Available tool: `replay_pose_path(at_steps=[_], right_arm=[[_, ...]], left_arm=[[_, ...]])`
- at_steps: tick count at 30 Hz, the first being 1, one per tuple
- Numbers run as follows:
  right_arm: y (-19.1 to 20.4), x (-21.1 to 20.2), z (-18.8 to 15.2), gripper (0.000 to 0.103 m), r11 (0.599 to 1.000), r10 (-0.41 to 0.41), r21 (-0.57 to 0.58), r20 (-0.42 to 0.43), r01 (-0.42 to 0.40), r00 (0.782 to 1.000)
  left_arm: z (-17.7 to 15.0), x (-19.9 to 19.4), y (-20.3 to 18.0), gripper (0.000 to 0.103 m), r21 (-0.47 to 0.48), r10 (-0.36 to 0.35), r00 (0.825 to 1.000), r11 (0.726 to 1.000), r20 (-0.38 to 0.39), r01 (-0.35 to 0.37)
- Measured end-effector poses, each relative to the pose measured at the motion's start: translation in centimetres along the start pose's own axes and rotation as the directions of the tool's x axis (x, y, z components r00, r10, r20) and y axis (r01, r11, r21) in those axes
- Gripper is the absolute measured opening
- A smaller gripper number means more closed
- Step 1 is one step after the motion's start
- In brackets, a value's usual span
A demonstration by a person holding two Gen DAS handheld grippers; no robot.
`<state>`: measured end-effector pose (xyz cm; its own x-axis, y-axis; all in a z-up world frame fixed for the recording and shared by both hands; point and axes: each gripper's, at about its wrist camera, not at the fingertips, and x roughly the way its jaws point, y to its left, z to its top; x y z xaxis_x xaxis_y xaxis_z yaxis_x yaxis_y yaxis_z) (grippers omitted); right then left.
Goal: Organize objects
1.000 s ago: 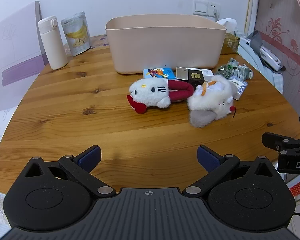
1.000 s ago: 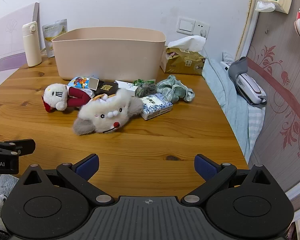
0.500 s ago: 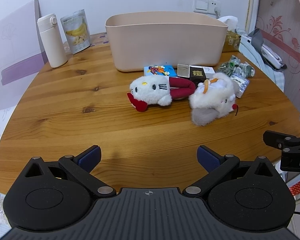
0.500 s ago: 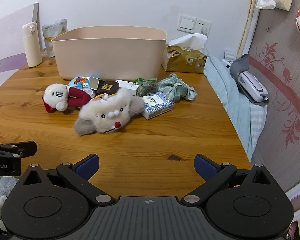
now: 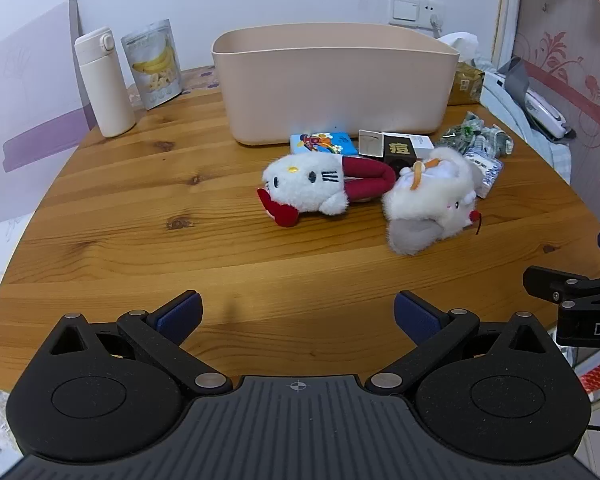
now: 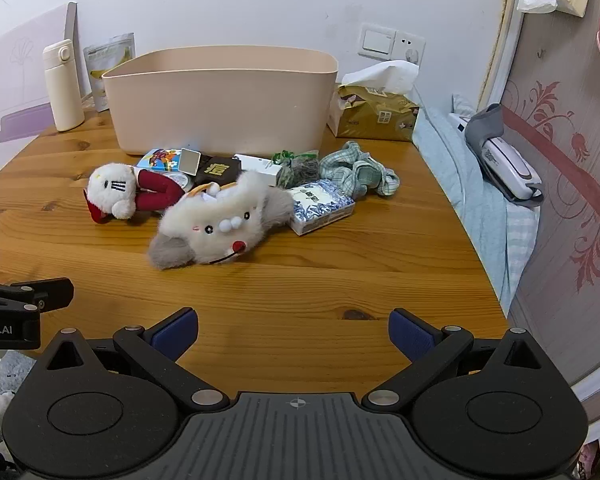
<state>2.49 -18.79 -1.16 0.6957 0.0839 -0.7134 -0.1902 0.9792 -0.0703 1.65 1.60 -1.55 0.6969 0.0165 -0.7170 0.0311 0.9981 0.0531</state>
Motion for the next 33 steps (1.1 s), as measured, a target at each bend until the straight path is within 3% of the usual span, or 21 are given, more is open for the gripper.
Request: replay_pose_path(at_steps=[12, 33], right_arm=[[0.1, 0.6, 0.3, 0.103, 1.000, -0.001, 0.006, -0.006, 0.002, 1.000], [0.6, 2.4, 2.2, 0.103, 0.998, 0.052, 0.021, 0.012, -0.052, 0.999]], left_arm=[[0.2, 0.5, 0.3, 0.103, 0.002, -0.014, 1.000, 1.000, -0.008, 0.014], [2.3, 2.3, 0.6, 0.103, 0.063, 0.009, 0.998, 0.998, 0.065, -0.013]])
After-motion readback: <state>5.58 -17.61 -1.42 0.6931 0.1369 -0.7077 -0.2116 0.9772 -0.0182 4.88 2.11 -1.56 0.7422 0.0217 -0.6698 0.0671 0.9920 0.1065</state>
